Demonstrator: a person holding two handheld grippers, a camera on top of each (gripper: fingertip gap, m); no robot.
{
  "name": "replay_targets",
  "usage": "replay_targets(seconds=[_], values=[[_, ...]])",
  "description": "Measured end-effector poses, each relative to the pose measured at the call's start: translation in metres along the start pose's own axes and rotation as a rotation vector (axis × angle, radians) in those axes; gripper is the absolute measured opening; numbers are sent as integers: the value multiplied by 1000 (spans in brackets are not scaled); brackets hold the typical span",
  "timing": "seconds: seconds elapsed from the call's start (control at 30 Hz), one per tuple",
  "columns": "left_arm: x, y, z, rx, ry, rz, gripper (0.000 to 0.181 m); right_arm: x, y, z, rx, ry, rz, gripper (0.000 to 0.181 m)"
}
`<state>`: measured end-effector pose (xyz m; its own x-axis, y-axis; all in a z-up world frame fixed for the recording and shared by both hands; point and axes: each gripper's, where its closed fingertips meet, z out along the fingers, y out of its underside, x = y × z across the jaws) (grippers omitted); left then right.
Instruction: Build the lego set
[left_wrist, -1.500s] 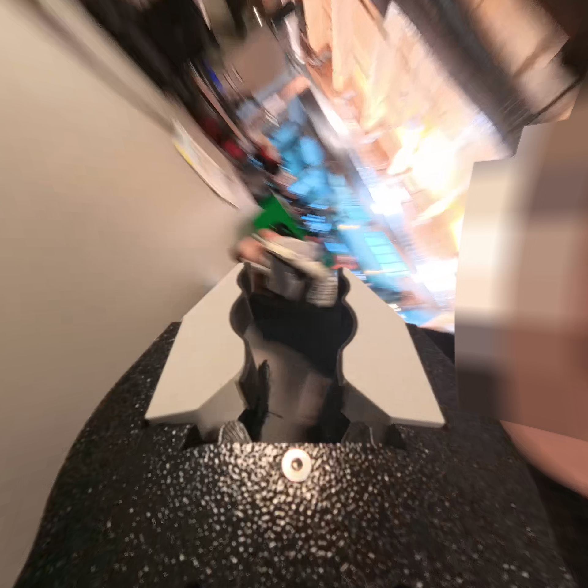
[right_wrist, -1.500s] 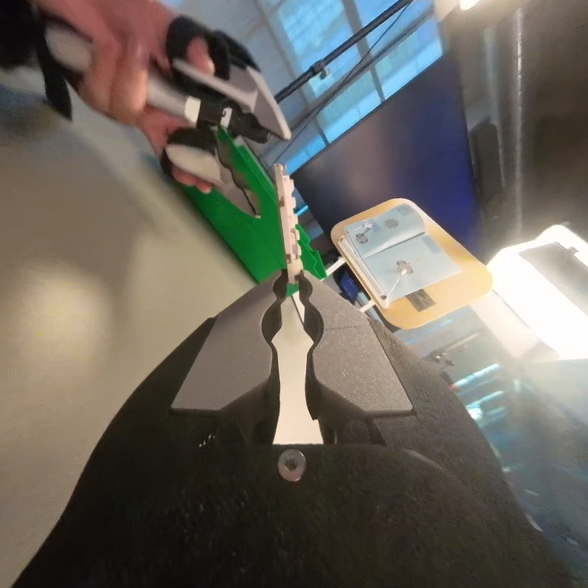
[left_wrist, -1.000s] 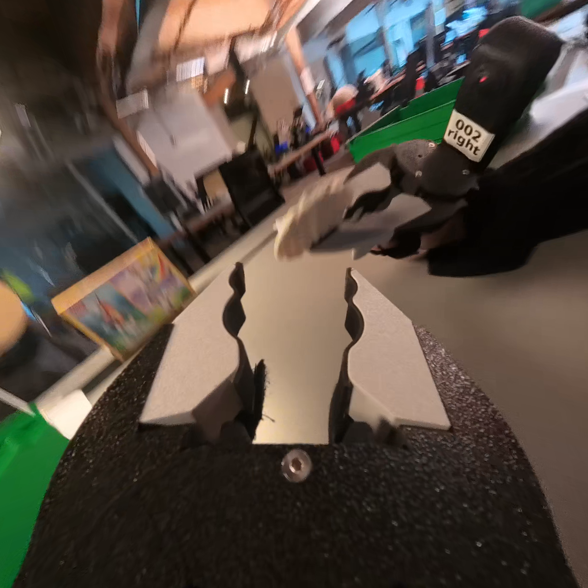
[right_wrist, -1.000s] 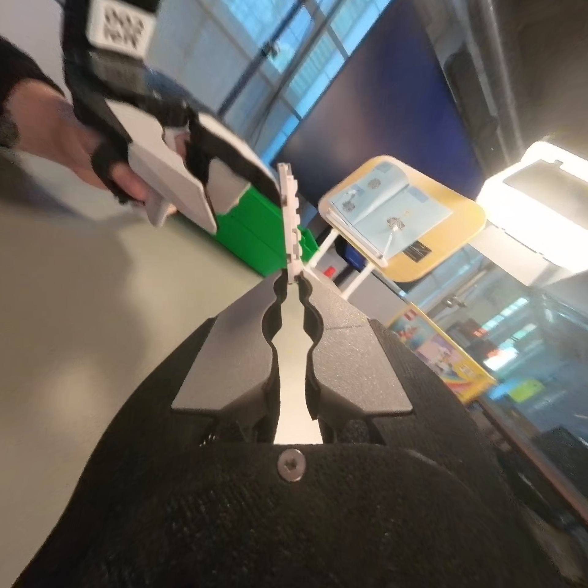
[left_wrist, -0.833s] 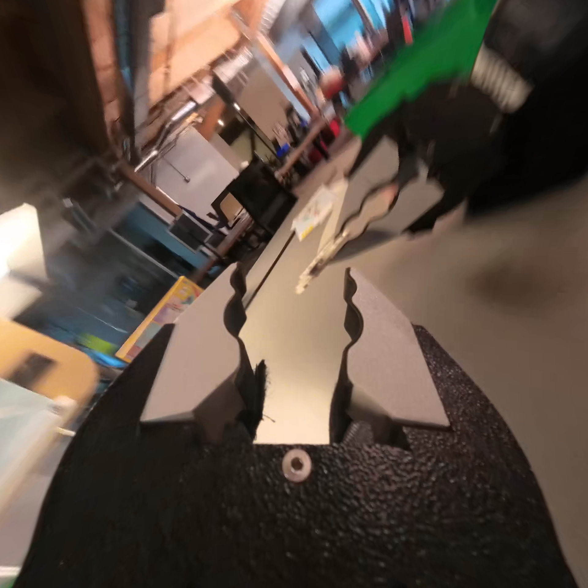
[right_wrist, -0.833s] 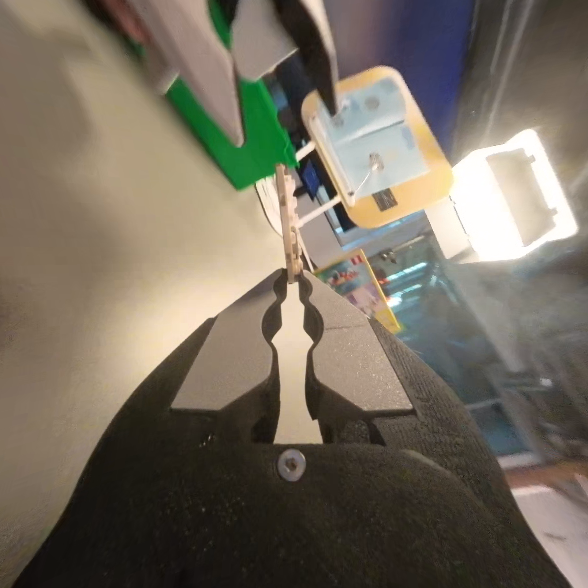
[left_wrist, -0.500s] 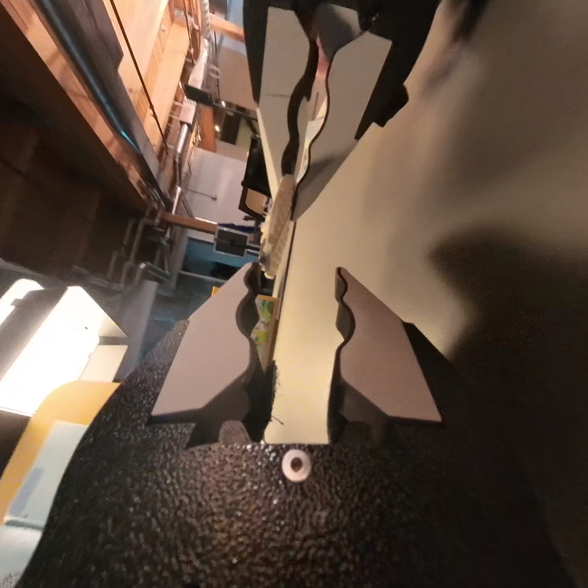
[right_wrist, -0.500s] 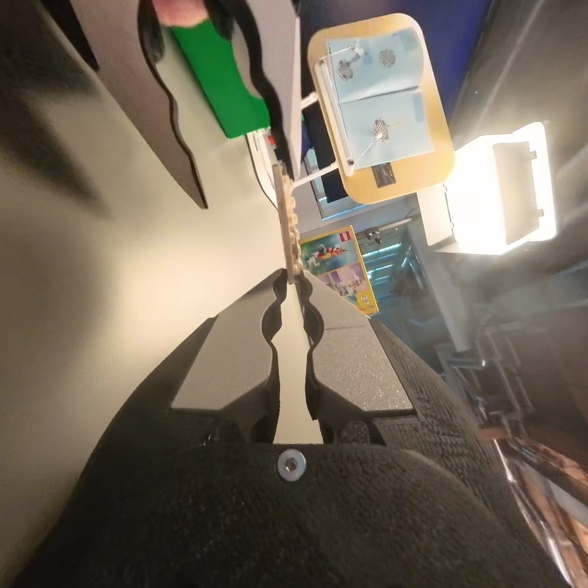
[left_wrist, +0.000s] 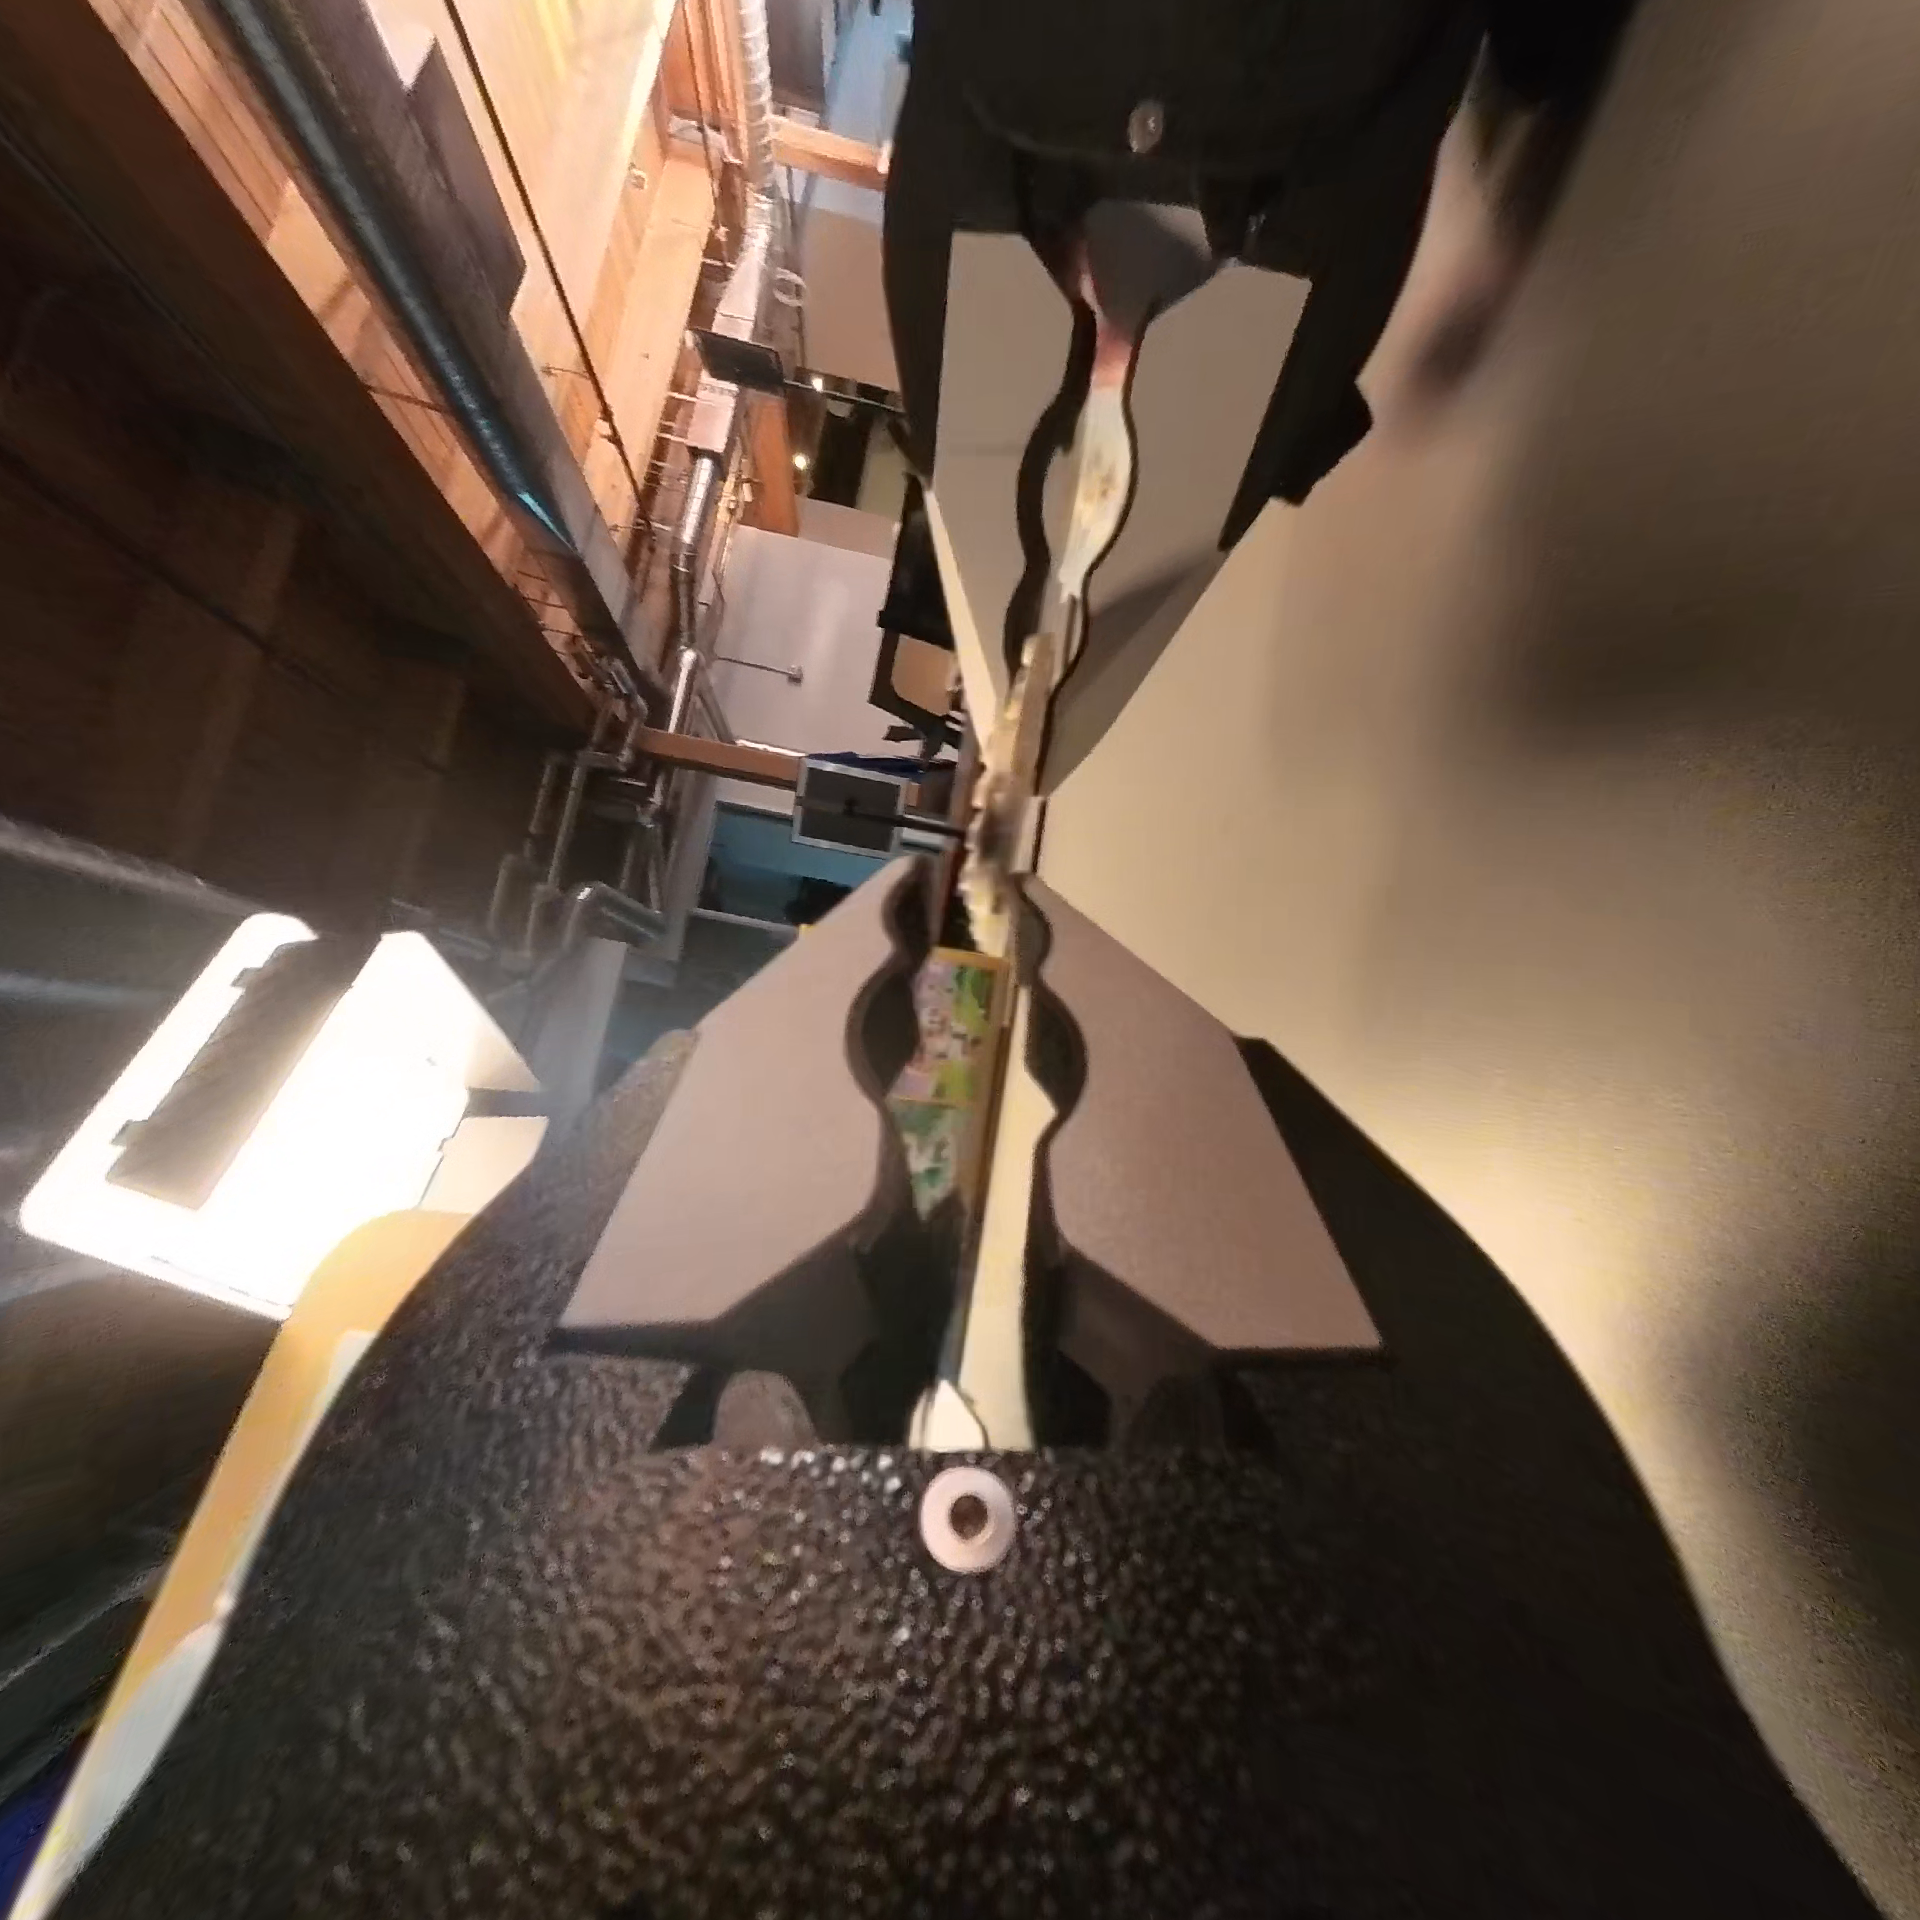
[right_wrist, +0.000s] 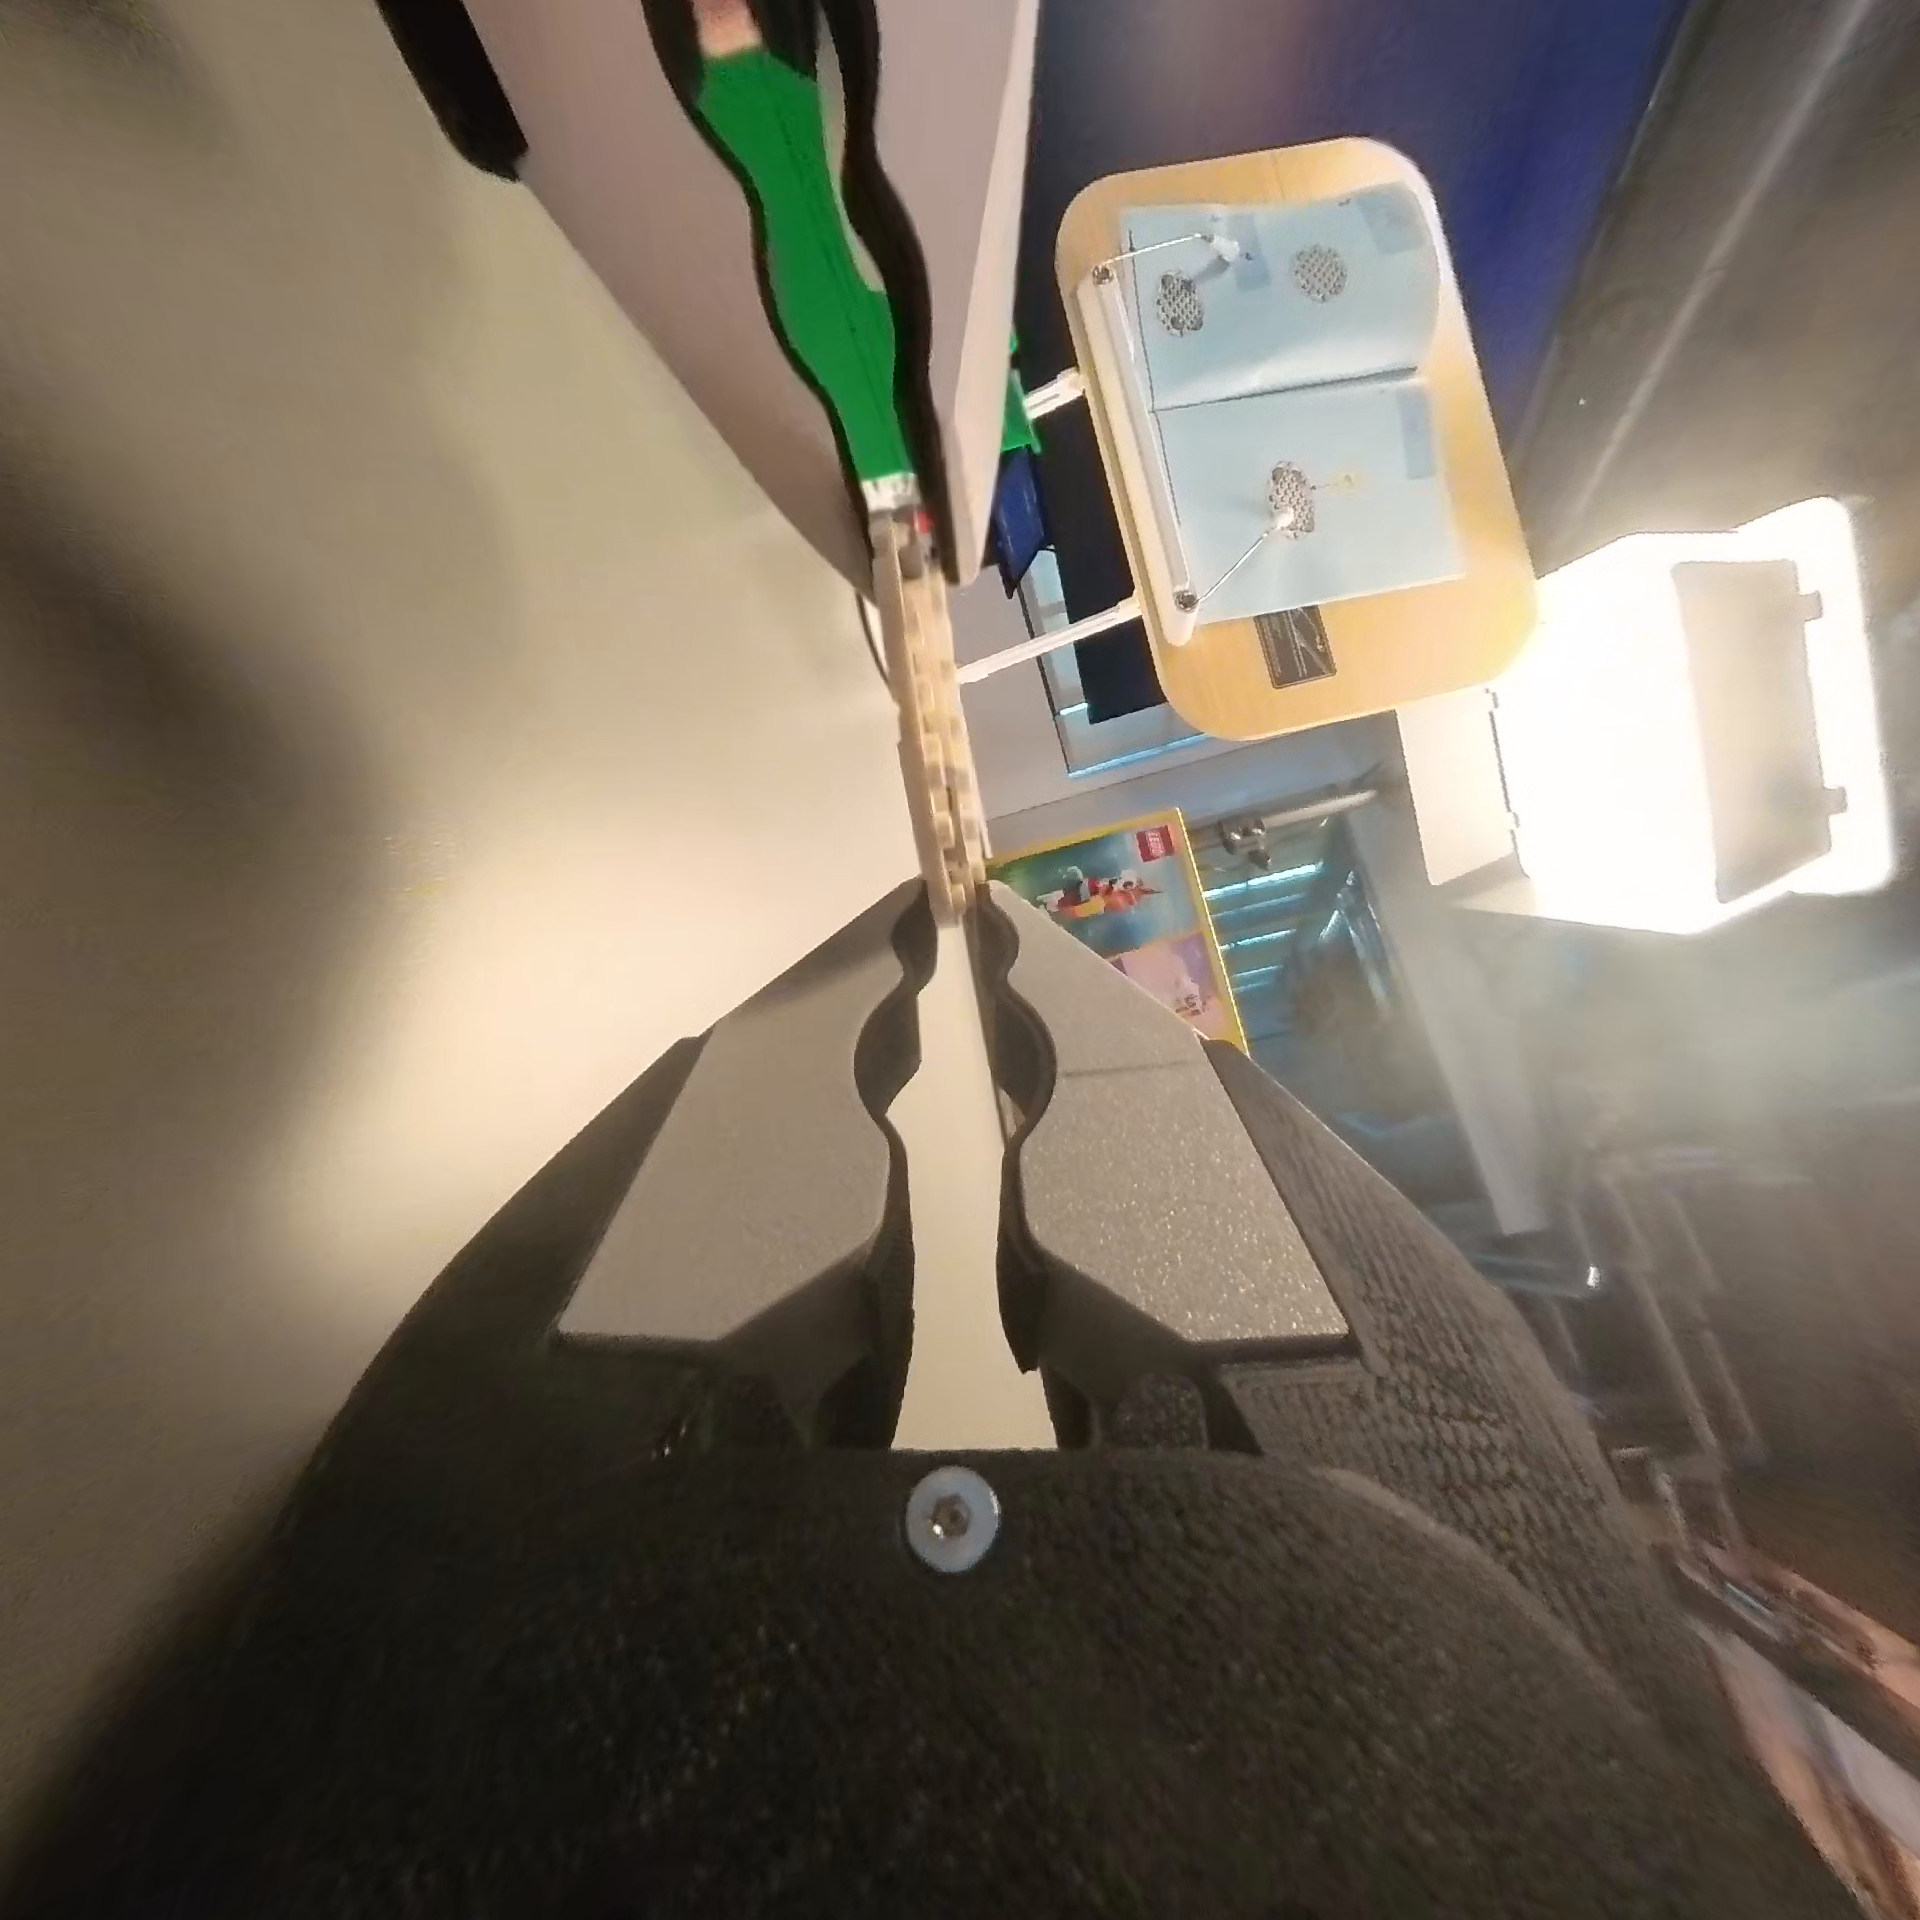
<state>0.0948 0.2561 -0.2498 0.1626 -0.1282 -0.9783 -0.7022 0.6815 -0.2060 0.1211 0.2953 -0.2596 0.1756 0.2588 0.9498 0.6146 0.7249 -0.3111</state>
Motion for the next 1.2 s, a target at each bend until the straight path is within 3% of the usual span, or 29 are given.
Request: replay_targets(seconds=[0.03, 0.13, 0.23, 0.4, 0.57, 0.73, 0.93, 1.2], values=[[-1, 1, 0, -8, -8, 15, 22, 1, 1, 2, 0, 0, 3, 5], [4, 3, 1, -17, 23, 28, 26, 0, 4, 8, -5, -6, -18, 5], [6, 1, 0, 0, 22, 74, 6, -2, 2, 10, 0, -15, -35, 5], [13, 17, 2, -50, 57, 164, 6, -7, 5, 9, -39, -22, -93, 5], [20, 39, 3, -108, 116, 142, 5, -20, 1, 2, -73, -57, -220, 5], [23, 39, 3, -104, 131, 149, 5, -25, -1, 0, -104, -67, -236, 5], [23, 45, 3, -132, 144, 107, 5, -26, 1, -1, -102, -84, -179, 12], [31, 40, -2, -69, 221, 22, 5, -10, 23, -27, -153, -82, 90, 28]])
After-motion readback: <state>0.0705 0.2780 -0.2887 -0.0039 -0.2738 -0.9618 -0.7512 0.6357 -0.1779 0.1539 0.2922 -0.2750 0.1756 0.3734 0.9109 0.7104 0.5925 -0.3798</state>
